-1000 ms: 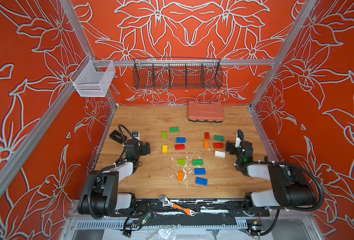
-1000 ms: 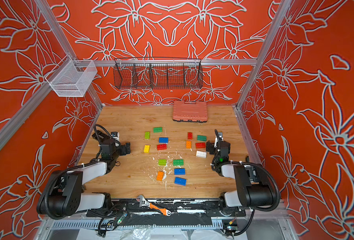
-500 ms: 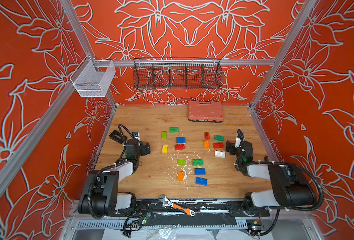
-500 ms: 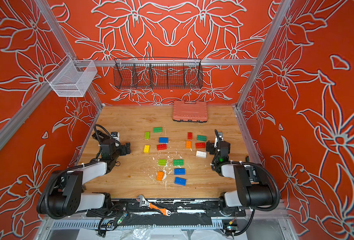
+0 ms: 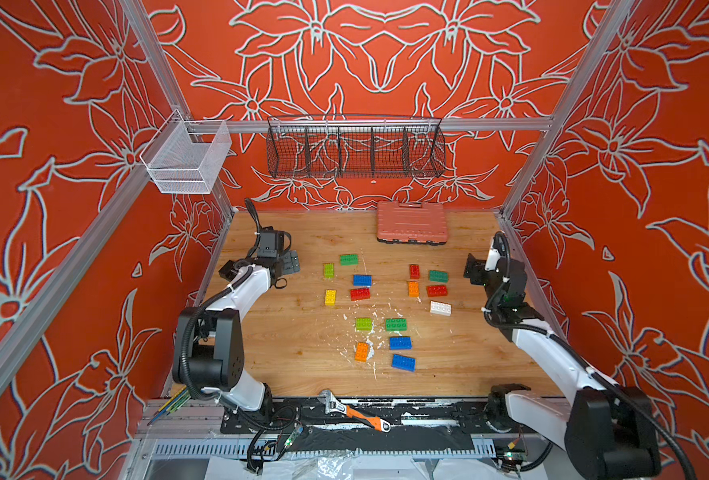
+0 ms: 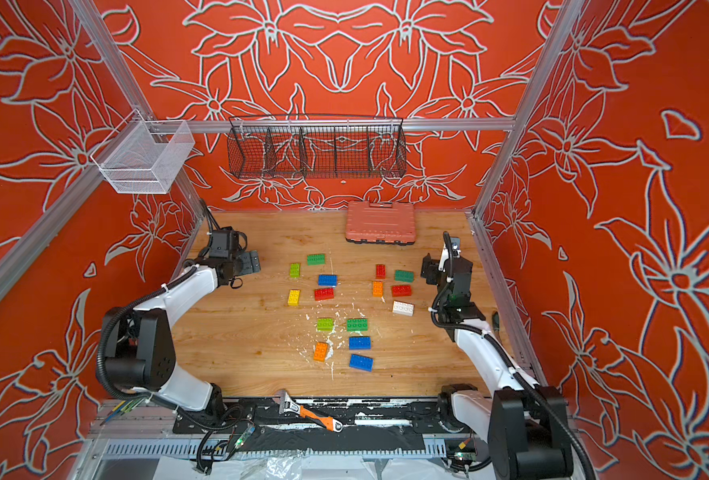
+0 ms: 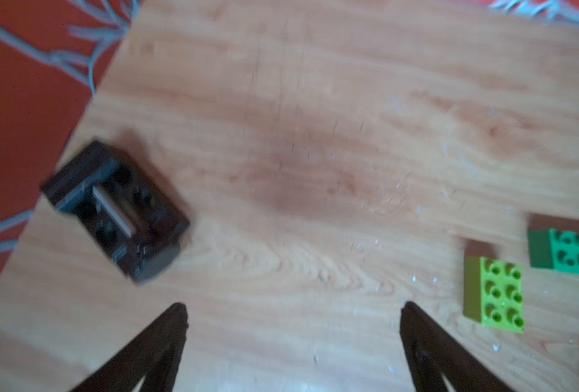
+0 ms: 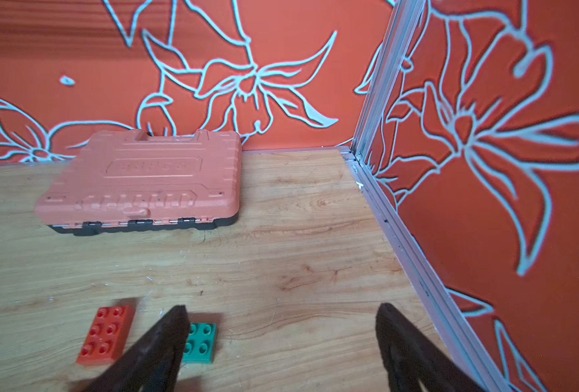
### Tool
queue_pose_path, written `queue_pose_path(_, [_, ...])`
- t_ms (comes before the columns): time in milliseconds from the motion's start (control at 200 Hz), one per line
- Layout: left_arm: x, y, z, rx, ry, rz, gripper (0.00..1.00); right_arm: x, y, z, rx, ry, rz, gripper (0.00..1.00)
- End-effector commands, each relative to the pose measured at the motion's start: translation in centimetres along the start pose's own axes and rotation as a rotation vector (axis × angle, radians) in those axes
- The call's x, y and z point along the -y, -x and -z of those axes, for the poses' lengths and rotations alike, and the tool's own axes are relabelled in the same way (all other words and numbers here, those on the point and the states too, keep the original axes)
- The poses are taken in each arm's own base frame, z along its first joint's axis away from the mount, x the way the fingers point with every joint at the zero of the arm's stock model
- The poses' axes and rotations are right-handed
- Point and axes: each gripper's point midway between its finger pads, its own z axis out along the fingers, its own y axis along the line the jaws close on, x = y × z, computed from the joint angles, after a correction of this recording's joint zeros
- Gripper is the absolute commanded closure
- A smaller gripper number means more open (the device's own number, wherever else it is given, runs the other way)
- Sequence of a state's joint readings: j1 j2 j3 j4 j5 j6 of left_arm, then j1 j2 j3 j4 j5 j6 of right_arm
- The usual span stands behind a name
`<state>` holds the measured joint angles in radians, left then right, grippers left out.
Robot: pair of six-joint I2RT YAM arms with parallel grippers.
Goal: Assemble a rectangle with lego
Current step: Move the lego brick at the center of the board.
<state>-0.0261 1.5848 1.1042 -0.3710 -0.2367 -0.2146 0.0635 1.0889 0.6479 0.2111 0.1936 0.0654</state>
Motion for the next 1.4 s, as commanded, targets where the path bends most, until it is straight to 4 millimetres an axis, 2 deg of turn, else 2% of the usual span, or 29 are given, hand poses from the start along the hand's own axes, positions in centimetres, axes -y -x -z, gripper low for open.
queue_pose_path(0, [-0.4, -4.6, 3.2, -0.243, 0.070, 0.022, 0.12, -1.2, -3.4, 1.2, -0.263, 0.054, -0.053, 0.17])
queue_pose_path(85, [2.2, -5.8, 5.6, -0.310, 0.000, 0.006, 0.16, -3.2, -3.8, 1.6, -0.355, 0.124, -0.069, 0.21])
queue_pose_path(170, [4.6, -7.9, 7.6, -0.403, -0.062, -0.045, 0.17, -5.8, -4.4, 2.3, -0.430, 0.201, -0.035, 0.23])
queue_pose_path(250, [7.2, -10.2, 8.7, -0.501, -0.156, -0.085, 0.20, -8.4, -5.2, 3.0, -0.484, 0.280, 0.005, 0.24])
queue_pose_path(335, [8.8, -12.0, 9.4, -0.585, -0.205, -0.105, 0.28, -11.1, -5.7, 3.8, -0.520, 0.351, 0.021, 0.26])
queue_pose_path(505, [11.3, -14.3, 8.5, -0.638, -0.214, -0.230, 0.32, -15.8, -6.1, 4.4, -0.548, 0.458, 0.061, 0.29])
queue_pose_path(731, [14.1, -13.5, 5.8, -0.653, -0.234, -0.287, 0.46, -20.6, -6.3, 3.9, -0.572, 0.579, 0.104, 0.34])
queue_pose_path(906, [14.3, -13.1, 4.0, -0.662, -0.185, -0.335, 0.54, -21.8, -6.0, 3.5, -0.556, 0.608, 0.107, 0.38])
queue_pose_path(1186, [14.6, -13.9, 1.7, -0.696, -0.180, -0.332, 0.60, -22.2, -6.8, 3.3, -0.552, 0.625, 0.096, 0.44])
queue_pose_path(1251, [14.7, -13.8, 1.2, -0.691, -0.182, -0.314, 0.65, -22.2, -6.8, 3.2, -0.551, 0.625, 0.101, 0.45])
queue_pose_path(1391, [14.3, -13.5, 0.7, -0.681, -0.168, -0.298, 0.65, -22.7, -7.1, 3.2, -0.568, 0.648, 0.113, 0.49])
